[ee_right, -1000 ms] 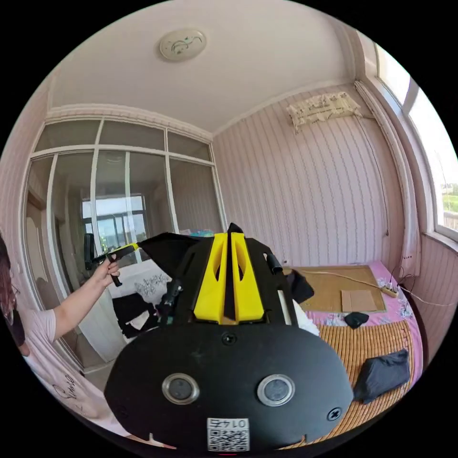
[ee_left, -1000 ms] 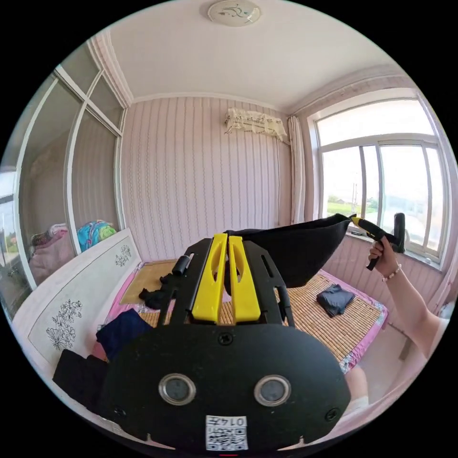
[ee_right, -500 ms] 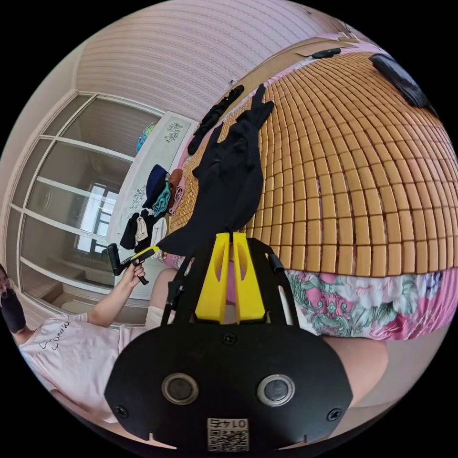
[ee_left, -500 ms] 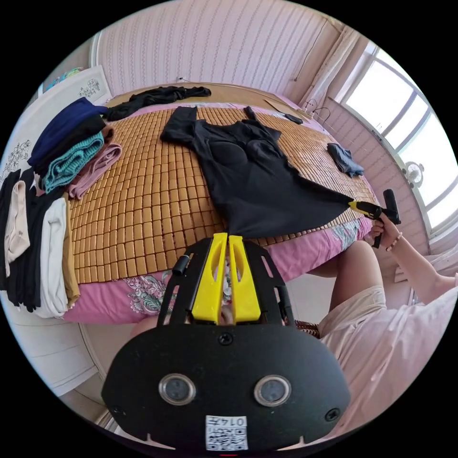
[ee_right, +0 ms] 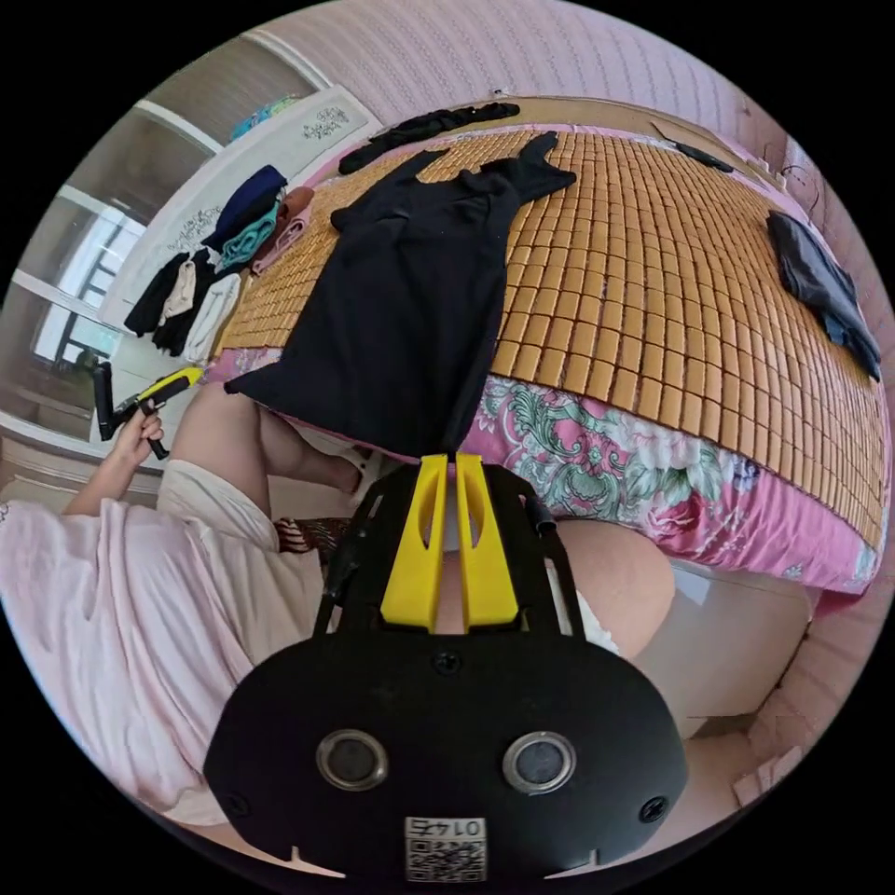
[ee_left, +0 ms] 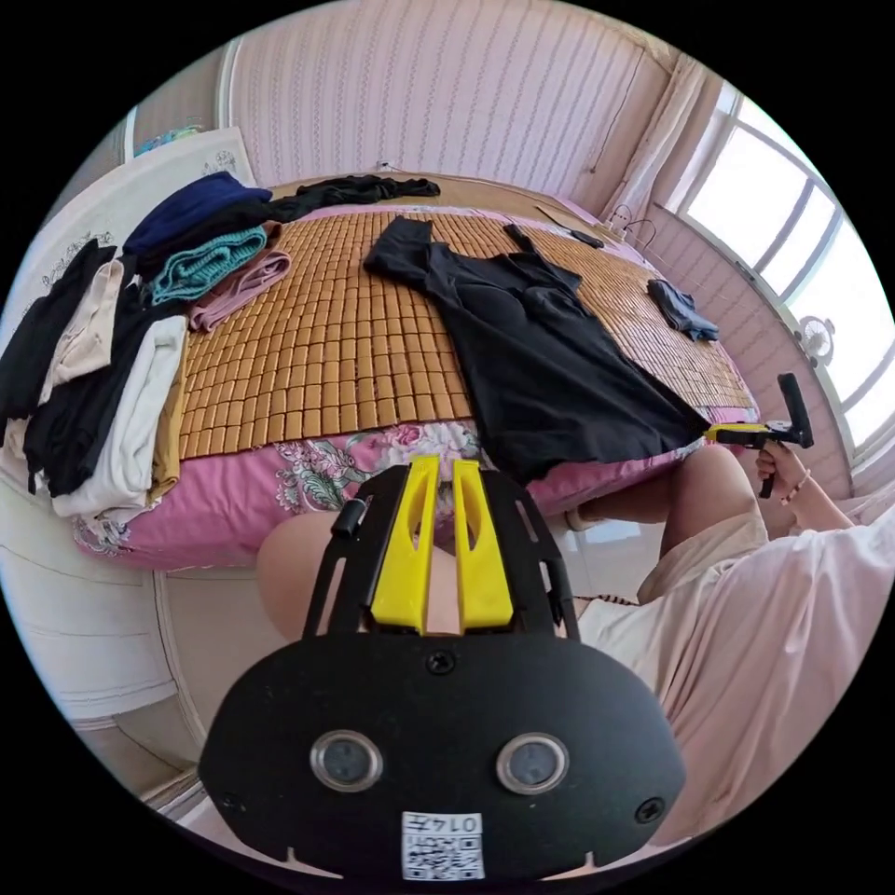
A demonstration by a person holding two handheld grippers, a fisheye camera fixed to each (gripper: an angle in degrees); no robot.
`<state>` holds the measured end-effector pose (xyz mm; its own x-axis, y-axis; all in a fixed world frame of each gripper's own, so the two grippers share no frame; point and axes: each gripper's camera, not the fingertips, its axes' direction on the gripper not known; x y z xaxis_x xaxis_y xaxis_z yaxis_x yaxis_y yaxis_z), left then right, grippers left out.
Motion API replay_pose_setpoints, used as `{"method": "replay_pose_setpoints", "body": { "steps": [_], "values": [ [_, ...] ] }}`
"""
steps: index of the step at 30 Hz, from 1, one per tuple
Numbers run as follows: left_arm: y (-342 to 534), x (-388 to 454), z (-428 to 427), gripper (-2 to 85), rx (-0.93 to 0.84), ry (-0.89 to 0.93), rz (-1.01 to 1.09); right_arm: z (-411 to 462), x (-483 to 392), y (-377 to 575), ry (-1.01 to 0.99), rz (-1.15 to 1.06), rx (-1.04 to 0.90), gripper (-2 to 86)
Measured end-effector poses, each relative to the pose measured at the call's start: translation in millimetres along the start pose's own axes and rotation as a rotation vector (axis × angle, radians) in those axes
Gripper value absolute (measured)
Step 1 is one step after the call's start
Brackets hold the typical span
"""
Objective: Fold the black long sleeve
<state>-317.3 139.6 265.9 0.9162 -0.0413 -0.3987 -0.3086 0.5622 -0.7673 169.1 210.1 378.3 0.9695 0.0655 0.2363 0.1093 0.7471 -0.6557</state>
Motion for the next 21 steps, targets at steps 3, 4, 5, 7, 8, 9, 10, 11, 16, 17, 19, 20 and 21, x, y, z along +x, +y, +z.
{"method": "replay_pose_setpoints", "body": {
  "steps": [3, 4, 5, 7, 8, 9, 10, 11, 16, 17, 19, 20, 21],
  "values": [
    [3.2, 13.3, -12.5, 3.7, 0.083, -0.054, 0.093, 0.5, -40.8, 2.7, 0.238, -0.096, 0.024, -0.7],
    [3.4, 17.7, -15.3, 3.7, 0.101, -0.073, 0.118, -0.1, -52.4, 3.5, 0.304, -0.124, 0.039, -0.8],
    [3.6, 27.5, -20.7, 3.6, 0.139, -0.110, 0.171, -0.6, -76.7, 4.6, 0.435, -0.174, 0.067, -0.8],
    [3.6, 43.6, -28.5, 3.3, 0.204, -0.156, 0.247, 1.0, -115.1, 5.4, 0.614, -0.254, 0.107, -0.9],
    [3.2, 54.3, -32.8, 2.8, 0.246, -0.180, 0.291, 3.1, -140.3, 6.4, 0.725, -0.304, 0.138, -0.9],
    [2.7, 63.8, -36.5, 1.8, 0.291, -0.208, 0.315, 5.7, -163.9, 8.1, 0.834, -0.348, 0.179, -0.9],
    [2.2, 68.0, -38.0, 1.3, 0.312, -0.221, 0.322, 7.2, -174.9, 9.3, 0.886, -0.369, 0.202, -0.9],
    [1.2, 74.7, -40.9, 0.7, 0.351, -0.231, 0.325, 10.7, -194.8, 12.0, 0.980, -0.404, 0.246, -0.9],
    [-4.1, 87.3, -45.8, -0.4, 0.430, -0.157, 0.342, 25.6, -248.2, 26.7, 1.163, -0.503, 0.359, -1.0],
    [-4.8, 88.0, -45.0, -0.5, 0.435, -0.136, 0.345, 28.0, -256.7, 31.4, 1.175, -0.510, 0.388, -1.0],
    [-5.3, 88.4, -42.9, -0.7, 0.438, -0.119, 0.342, 34.0, -267.3, 38.6, 1.205, -0.534, 0.418, -1.0],
    [-5.4, 88.4, -41.3, -0.7, 0.437, -0.108, 0.340, 39.7, -273.2, 42.5, 1.236, -0.553, 0.420, -1.0],
    [-5.6, 88.5, -39.5, -0.8, 0.436, -0.098, 0.340, 44.7, -278.1, 46.2, 1.259, -0.569, 0.427, -1.0]
  ]
}}
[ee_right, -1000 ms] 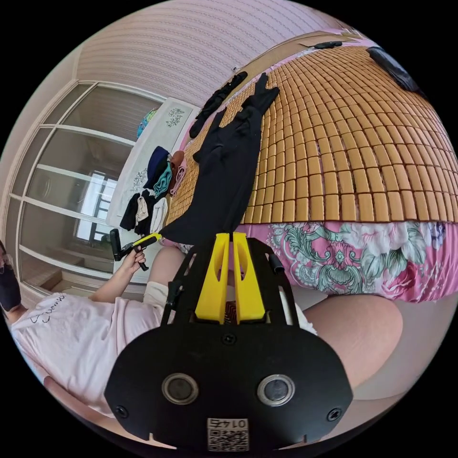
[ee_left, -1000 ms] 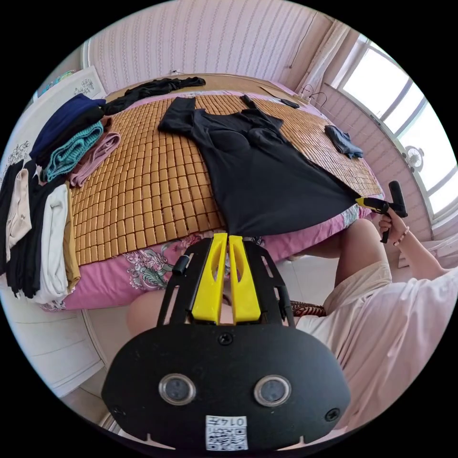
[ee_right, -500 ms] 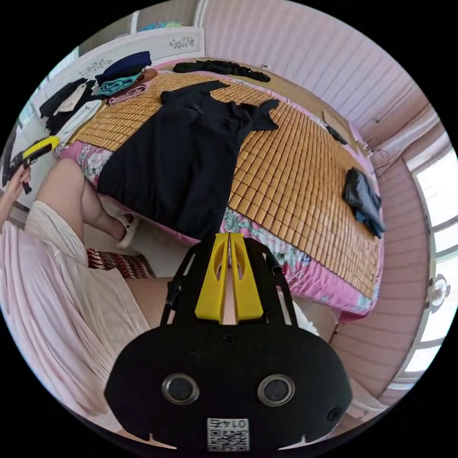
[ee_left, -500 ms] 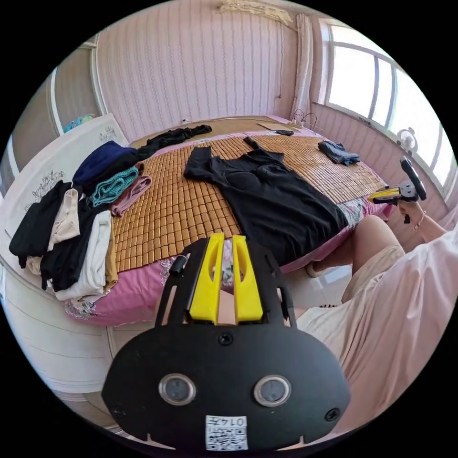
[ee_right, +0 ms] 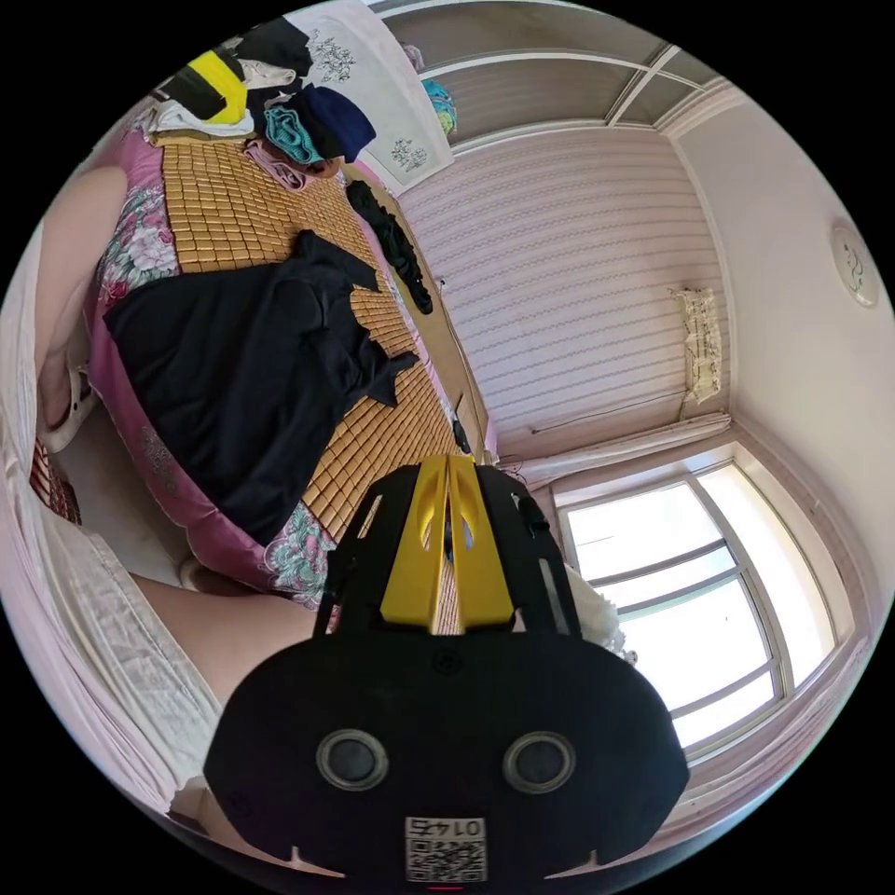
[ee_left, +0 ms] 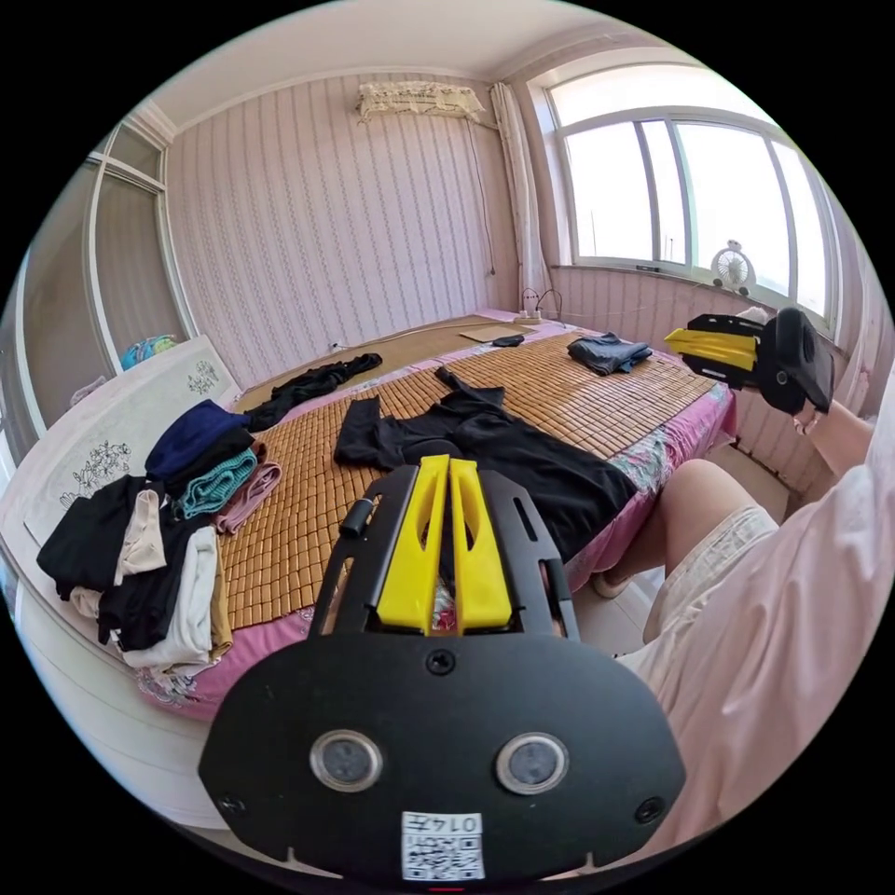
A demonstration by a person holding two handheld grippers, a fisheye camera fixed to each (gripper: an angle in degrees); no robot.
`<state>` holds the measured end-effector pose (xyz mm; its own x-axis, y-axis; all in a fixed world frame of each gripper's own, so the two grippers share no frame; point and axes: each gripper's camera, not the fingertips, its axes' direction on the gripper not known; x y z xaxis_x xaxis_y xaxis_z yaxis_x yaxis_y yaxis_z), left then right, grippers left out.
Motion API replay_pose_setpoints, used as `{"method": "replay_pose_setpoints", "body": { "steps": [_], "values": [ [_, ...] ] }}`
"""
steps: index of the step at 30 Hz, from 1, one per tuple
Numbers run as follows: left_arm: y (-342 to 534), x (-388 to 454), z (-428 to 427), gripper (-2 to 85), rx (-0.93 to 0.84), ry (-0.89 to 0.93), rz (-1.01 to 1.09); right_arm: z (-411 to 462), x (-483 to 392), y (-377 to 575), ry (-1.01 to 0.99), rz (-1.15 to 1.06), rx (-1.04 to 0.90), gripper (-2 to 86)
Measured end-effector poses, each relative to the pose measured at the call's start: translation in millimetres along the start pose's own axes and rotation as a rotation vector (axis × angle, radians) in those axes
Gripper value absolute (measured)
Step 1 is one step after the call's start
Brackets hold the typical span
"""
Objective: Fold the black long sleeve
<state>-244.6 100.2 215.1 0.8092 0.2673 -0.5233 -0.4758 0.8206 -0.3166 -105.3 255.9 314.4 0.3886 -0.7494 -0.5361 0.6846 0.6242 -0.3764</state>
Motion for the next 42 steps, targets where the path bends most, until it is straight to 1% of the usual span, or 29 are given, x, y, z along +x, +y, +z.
{"method": "replay_pose_setpoints", "body": {
  "steps": [2, 4, 6, 8, 11, 16, 18, 22, 25, 28, 30, 31, 33, 34, 35, 36, 37, 39, 42],
  "values": [
    [0.5, 0.2, 3.1, -0.8, -0.001, 0.017, -0.009, -6.2, -6.3, 0.2, -0.009, -0.010, 0.020, -1.0],
    [0.1, 0.3, 6.9, -0.8, -0.005, 0.038, -0.014, -10.5, -9.0, 0.5, -0.067, -0.016, 0.031, -1.0],
    [-1.9, 0.8, 12.0, -0.8, -0.005, 0.049, -0.017, -15.9, -7.2, -0.2, -0.176, -0.023, 0.036, -1.0],
    [-4.1, 1.2, 16.1, -0.8, -0.002, 0.054, -0.019, -19.4, -7.8, -1.1, -0.182, -0.040, 0.041, -1.0],
    [-8.5, 1.6, 25.2, -0.8, -0.007, 0.077, -0.024, -24.6, -12.0, -1.8, -0.131, -0.100, 0.074, -1.0],
    [-15.4, 1.4, 40.2, -0.8, -0.011, 0.093, -0.019, -24.7, -1.6, 0.5, -0.257, -0.129, 0.143, -1.0],
    [-20.0, -1.9, 50.0, -0.7, -0.022, 0.102, -0.021, -20.3, 6.1, 2.3, -0.259, -0.114, 0.168, -1.0],
    [-35.2, -11.1, 74.6, -0.6, -0.040, 0.088, 0.012, 0.7, 17.7, 2.1, -0.273, -0.105, 0.155, -1.0],
    [-60.7, -25.4, 111.7, 0.0, -0.066, 0.110, 0.030, 36.0, 31.3, 3.3, -0.316, -0.075, 0.132, -1.0],
    [-96.6, -42.7, 163.6, 1.2, -0.088, 0.162, 0.024, 93.7, 51.9, 4.5, -0.386, -0.010, 0.088, -0.9],
    [-132.5, -55.1, 216.5, 2.8, -0.111, 0.194, 0.044, 154.5, 73.8, 1.8, -0.441, 0.055, 0.045, -0.9],
    [-142.3, -57.9, 231.1, 3.2, -0.119, 0.196, 0.053, 170.6, 80.0, 0.3, -0.459, 0.076, 0.038, -0.8],
    [-182.6, -69.7, 294.8, 4.5, -0.144, 0.189, 0.083, 250.1, 108.1, -10.2, -0.575, 0.191, -0.005, -0.6],
    [-192.4, -73.2, 311.4, 4.8, -0.155, 0.190, 0.083, 271.8, 114.5, -14.3, -0.607, 0.214, -0.018, -0.5],
    [-212.8, -81.5, 347.7, 5.5, -0.185, 0.198, 0.071, 315.5, 125.2, -24.7, -0.657, 0.238, -0.040, 0.1],
    [-232.9, -90.6, 385.0, 6.3, -0.227, 0.217, 0.051, 359.9, 133.5, -36.8, -0.690, 0.264, -0.066, 1.0],
    [-242.5, -95.2, 403.7, 6.8, -0.248, 0.228, 0.042, 382.6, 137.2, -43.1, -0.702, 0.283, -0.087, 1.6],
    [-278.1, -111.3, 473.5, 7.9, -0.329, 0.264, 0.019, 465.7, 150.9, -70.6, -0.774, 0.352, -0.172, 7.7],
    [-316.9, -123.0, 541.8, 9.0, -0.378, 0.250, 0.026, 545.8, 160.5, -89.3, -0.880, 0.479, -0.277, 9.5]
  ]
}}
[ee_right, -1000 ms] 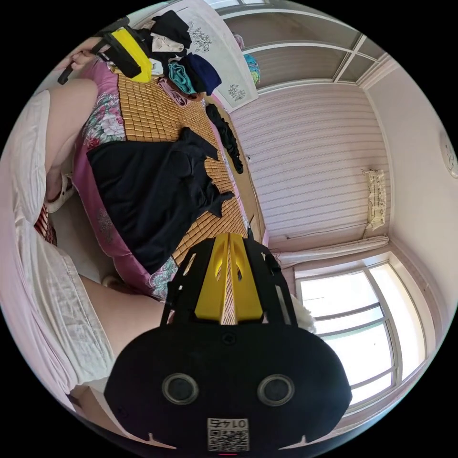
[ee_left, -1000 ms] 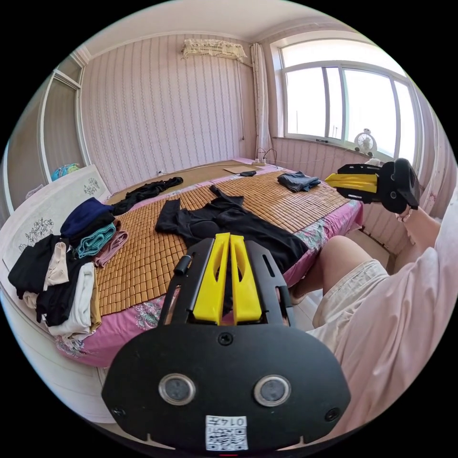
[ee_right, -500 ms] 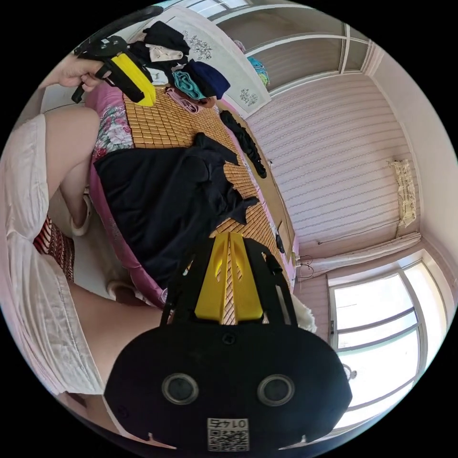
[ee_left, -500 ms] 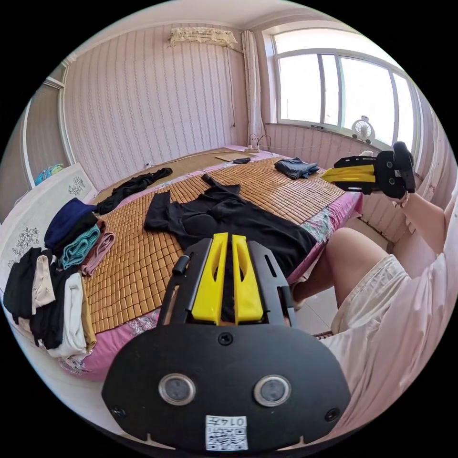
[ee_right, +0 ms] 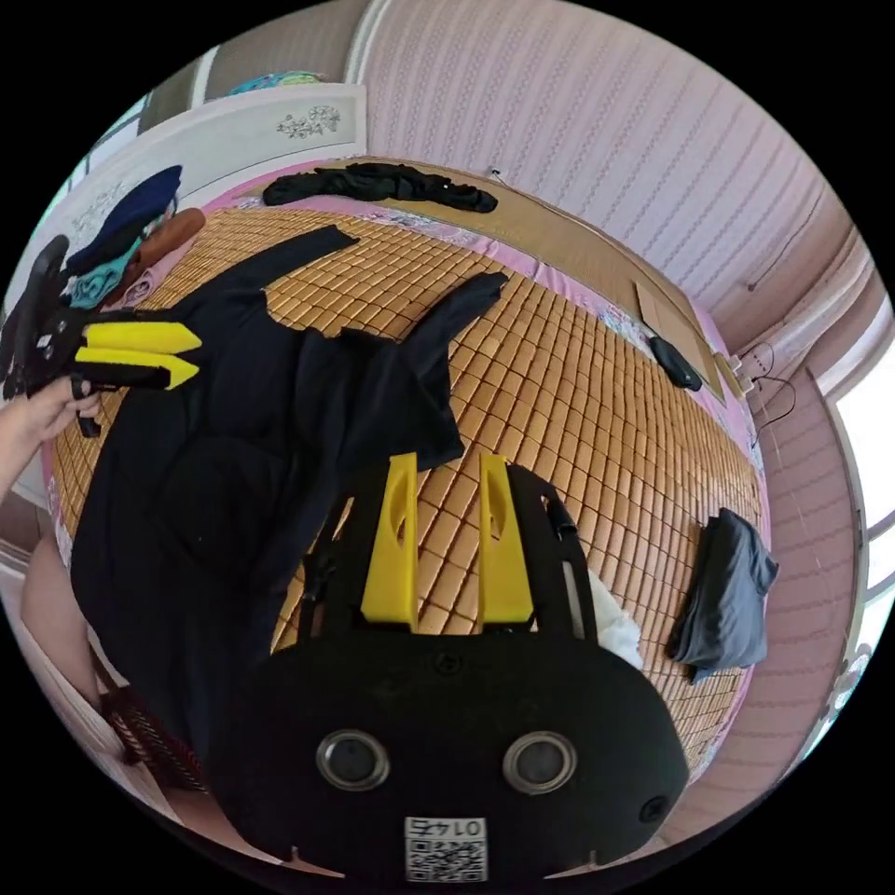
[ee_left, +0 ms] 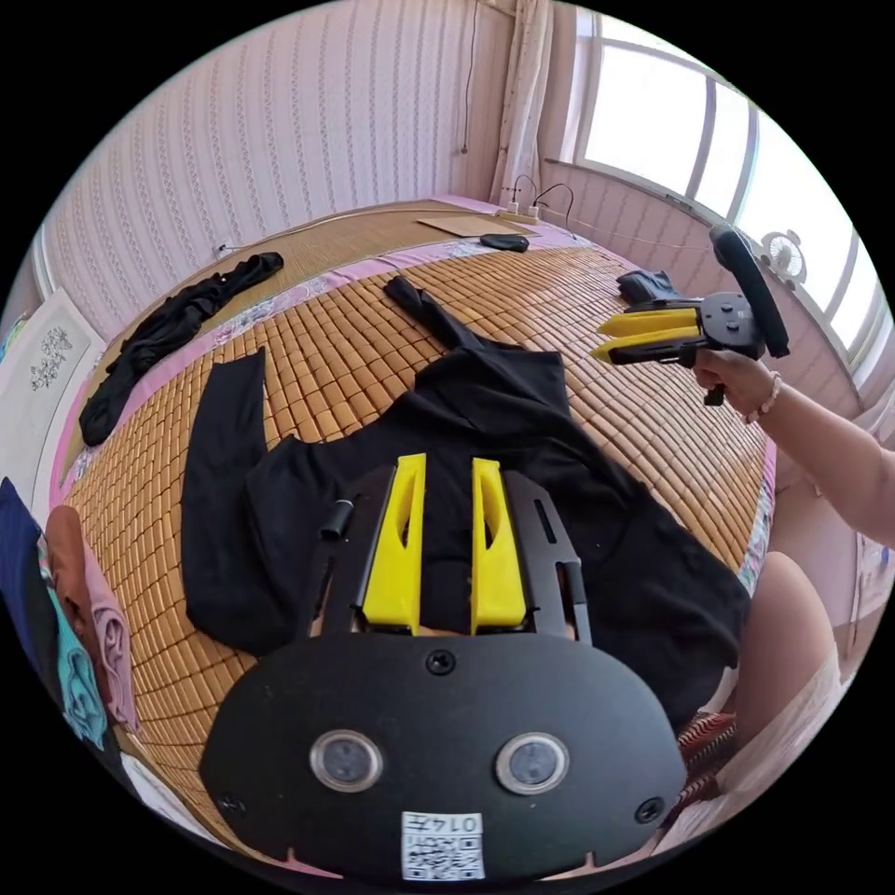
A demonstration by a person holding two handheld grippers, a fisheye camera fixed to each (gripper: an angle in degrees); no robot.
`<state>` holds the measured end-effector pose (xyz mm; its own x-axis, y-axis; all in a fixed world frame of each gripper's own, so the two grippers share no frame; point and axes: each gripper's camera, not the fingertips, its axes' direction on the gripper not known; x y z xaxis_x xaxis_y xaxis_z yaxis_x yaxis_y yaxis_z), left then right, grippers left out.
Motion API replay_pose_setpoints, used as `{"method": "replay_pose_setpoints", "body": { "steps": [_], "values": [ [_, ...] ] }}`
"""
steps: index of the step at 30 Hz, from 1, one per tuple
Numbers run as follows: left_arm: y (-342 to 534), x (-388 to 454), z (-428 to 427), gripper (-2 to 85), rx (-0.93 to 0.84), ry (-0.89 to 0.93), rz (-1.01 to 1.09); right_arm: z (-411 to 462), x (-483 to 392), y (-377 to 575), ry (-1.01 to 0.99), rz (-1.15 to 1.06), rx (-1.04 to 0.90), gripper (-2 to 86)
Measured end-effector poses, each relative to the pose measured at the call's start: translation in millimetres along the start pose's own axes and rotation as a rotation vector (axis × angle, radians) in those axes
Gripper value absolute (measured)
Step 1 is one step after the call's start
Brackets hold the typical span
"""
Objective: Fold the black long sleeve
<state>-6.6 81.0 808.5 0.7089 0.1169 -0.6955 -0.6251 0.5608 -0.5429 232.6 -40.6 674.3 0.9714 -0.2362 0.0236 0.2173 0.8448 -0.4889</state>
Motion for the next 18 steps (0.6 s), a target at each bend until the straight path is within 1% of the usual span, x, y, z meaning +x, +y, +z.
{"method": "replay_pose_setpoints", "body": {
  "steps": [2, 3, 4, 5, 6, 7, 8, 10, 11, 12, 16, 18],
  "values": [
    [-30.9, -11.5, 22.3, 10.0, -0.026, 0.005, -0.003, 25.0, 17.2, -12.7, -0.074, 0.052, -0.086, 8.4],
    [-47.7, -16.6, 37.3, 10.5, -0.046, 0.016, 0.005, 31.2, 24.7, -13.0, -0.124, 0.090, -0.089, 7.1],
    [-55.0, -18.8, 45.9, 10.7, -0.071, 0.021, 0.005, 25.8, 28.1, -10.5, -0.124, 0.110, -0.052, 6.3],
    [-67.9, -22.8, 63.8, 10.7, -0.152, 0.041, -0.011, 16.0, 34.7, -7.1, -0.111, 0.134, -0.025, 4.7],
    [-78.0, -24.4, 79.7, 10.5, -0.230, 0.079, -0.014, 6.3, 40.2, -5.2, -0.129, 0.124, -0.043, 3.2],
    [-81.4, -24.5, 82.9, 9.7, -0.235, 0.085, -0.017, 0.0, 42.5, -3.8, -0.138, 0.111, -0.049, 3.3],
    [-86.4, -23.0, 82.9, 8.0, -0.199, 0.076, -0.007, -15.2, 47.7, -0.4, -0.126, 0.089, -0.043, 3.4],
    [-91.3, -21.7, 85.1, 7.6, -0.178, 0.031, -0.012, -41.5, 60.8, 0.4, -0.042, 0.096, -0.009, 6.7],
    [-93.0, -19.6, 85.4, 7.5, -0.153, 0.015, -0.004, -57.7, 73.1, -4.9, 0.017, 0.116, 0.028, 8.4],
    [-96.5, -17.5, 85.9, 7.4, -0.136, -0.005, 0.007, -71.3, 85.3, -16.1, 0.034, 0.111, 0.070, 9.0],
    [-116.2, -18.7, 90.4, 7.2, -0.145, -0.020, 0.009, -78.5, 121.2, -72.2, -0.077, 0.103, 0.110, 8.5],
    [-126.3, -20.9, 92.1, 7.1, -0.133, -0.019, 0.009, -60.2, 144.1, -110.3, -0.196, 0.152, 0.090, 10.2]
  ]
}}
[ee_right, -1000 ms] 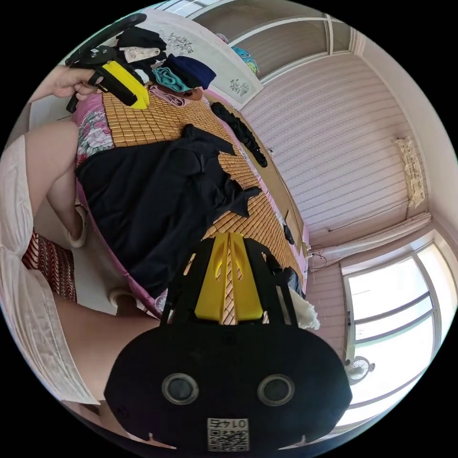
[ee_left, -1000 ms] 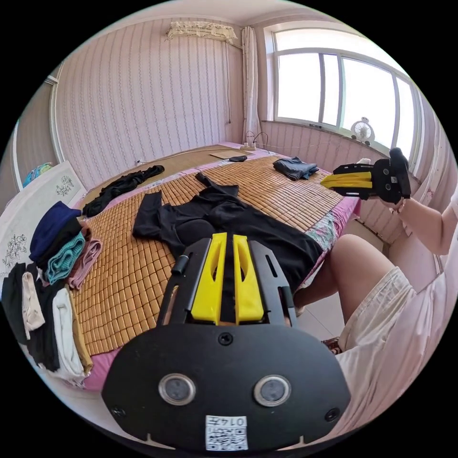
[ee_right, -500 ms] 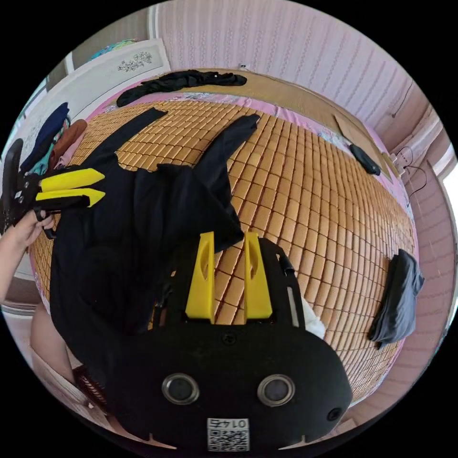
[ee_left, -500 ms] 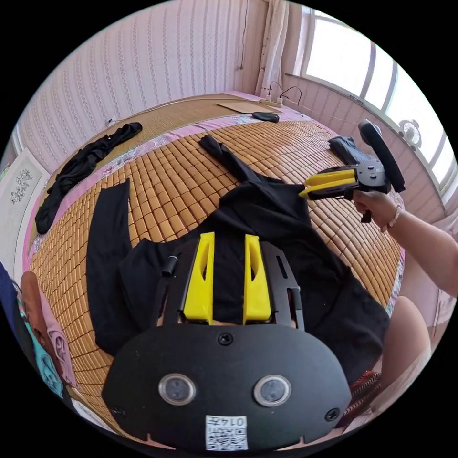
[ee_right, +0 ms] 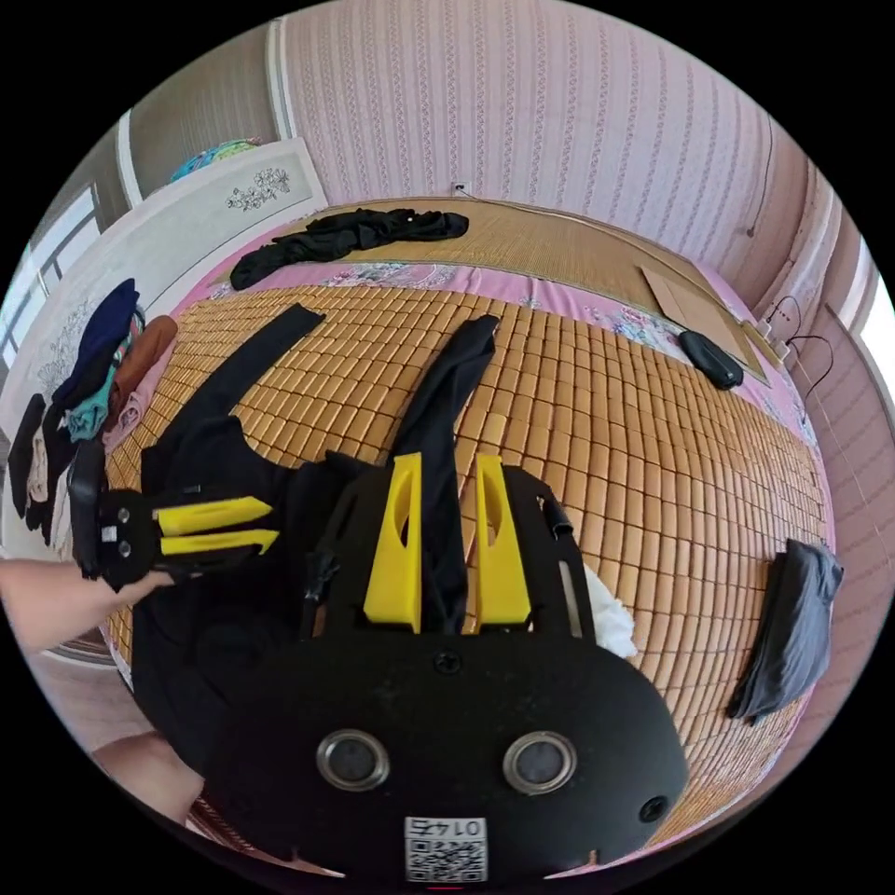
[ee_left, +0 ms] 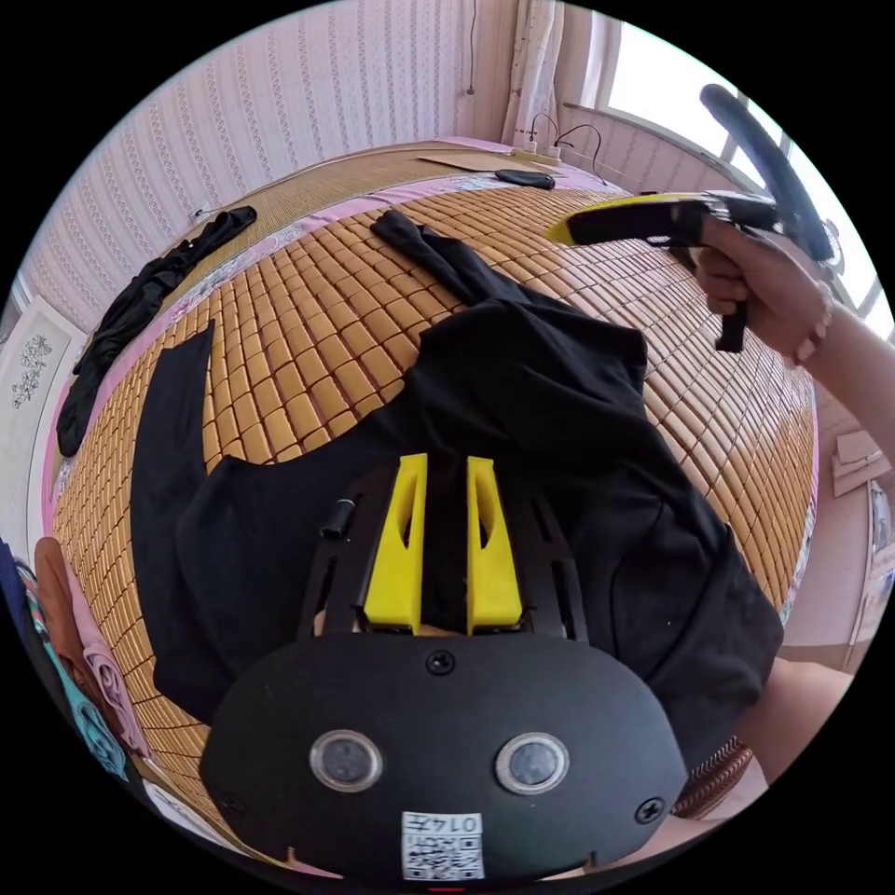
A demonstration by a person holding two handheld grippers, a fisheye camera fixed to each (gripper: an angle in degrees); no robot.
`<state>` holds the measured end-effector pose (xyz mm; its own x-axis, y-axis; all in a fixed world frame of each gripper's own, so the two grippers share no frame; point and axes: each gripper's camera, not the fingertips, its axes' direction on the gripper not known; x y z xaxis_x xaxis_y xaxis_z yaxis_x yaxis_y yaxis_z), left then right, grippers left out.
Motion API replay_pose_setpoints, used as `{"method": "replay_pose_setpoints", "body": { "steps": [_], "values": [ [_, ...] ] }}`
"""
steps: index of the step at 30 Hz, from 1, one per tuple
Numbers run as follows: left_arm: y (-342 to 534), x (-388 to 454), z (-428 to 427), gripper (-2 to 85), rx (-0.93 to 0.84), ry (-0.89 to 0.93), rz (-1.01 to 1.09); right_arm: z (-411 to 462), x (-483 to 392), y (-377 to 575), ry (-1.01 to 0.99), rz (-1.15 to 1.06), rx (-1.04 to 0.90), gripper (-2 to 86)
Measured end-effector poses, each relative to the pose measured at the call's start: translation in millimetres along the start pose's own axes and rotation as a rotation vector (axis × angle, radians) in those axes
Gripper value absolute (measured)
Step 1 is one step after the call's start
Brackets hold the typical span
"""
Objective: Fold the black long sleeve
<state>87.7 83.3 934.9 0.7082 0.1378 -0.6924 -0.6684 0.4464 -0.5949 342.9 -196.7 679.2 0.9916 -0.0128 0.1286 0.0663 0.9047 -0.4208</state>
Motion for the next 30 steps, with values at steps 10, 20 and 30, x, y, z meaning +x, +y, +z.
{"method": "replay_pose_setpoints", "body": {
  "steps": [10, 20, 30],
  "values": [
    [-41.1, -0.8, 0.5, 7.3, 0.018, -0.047, 0.020, -62.4, 89.0, -9.8, -0.215, 0.146, 0.005, 1.7],
    [-83.1, -18.7, -2.7, 7.1, 0.003, 0.019, -0.019, -307.1, 161.4, 175.7, 0.190, 0.485, -0.077, 3.5],
    [-147.5, 10.9, -54.7, 8.2, 0.068, 0.136, 0.060, -326.2, 224.8, 207.0, 0.198, 0.637, -0.089, 10.3]
  ]
}}
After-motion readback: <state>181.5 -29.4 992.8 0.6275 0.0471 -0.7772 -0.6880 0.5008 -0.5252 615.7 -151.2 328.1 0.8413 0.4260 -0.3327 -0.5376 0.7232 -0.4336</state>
